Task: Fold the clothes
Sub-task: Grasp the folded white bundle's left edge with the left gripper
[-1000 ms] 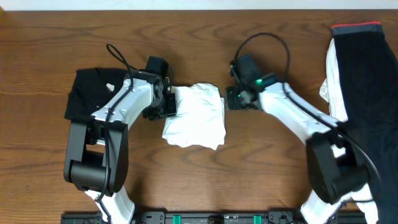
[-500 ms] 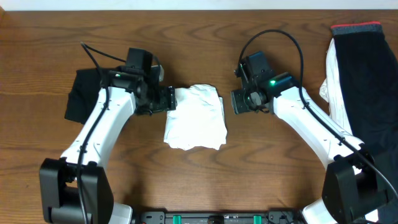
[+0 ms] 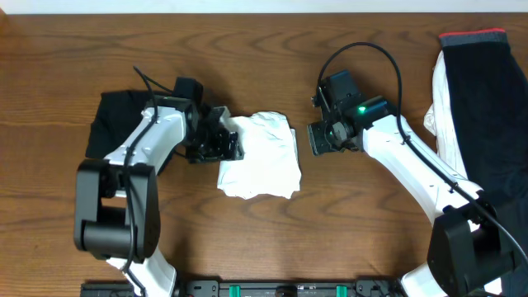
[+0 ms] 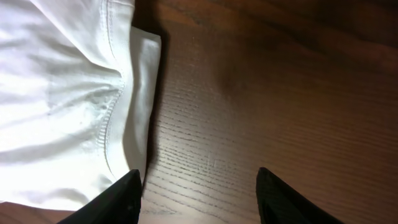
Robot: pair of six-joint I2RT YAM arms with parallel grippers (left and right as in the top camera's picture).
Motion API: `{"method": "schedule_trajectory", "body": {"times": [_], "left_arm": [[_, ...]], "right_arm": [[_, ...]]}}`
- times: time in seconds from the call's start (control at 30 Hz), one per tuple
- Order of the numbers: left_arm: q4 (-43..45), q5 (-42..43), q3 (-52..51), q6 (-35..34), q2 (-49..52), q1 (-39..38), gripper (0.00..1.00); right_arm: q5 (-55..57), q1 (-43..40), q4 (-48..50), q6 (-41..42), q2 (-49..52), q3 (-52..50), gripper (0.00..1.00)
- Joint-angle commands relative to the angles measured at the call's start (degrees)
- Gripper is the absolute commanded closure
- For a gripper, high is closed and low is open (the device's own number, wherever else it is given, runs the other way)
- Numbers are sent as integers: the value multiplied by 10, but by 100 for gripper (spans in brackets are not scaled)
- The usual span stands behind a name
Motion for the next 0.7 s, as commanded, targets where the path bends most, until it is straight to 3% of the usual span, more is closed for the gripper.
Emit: {"method": "schedule_trajectory", "body": {"times": [0.0, 0.23, 0.3, 0.37, 0.47, 0.57, 0.67], "left_arm": [[-1, 13, -7, 26, 33, 1, 19], [48, 152, -35, 37, 108, 2, 20], [60, 174, -35, 37, 119, 1, 26], [64, 181, -35, 37, 120, 2, 36], [66, 182, -35, 37, 119, 2, 67], [66, 182, -35, 37, 118, 3, 87], [60, 183, -33, 37, 109, 3, 94]], "right_arm": [[3, -5, -3, -6, -7, 1, 43], [1, -5, -2, -5, -7, 1, 43], [1, -5, -2, -5, -7, 1, 43], [1, -5, -2, -5, -7, 1, 43], [1, -5, -2, -5, -7, 1, 44], [1, -5, -2, -5, -7, 1, 43], [1, -5, -2, -5, -7, 1, 44]]}}
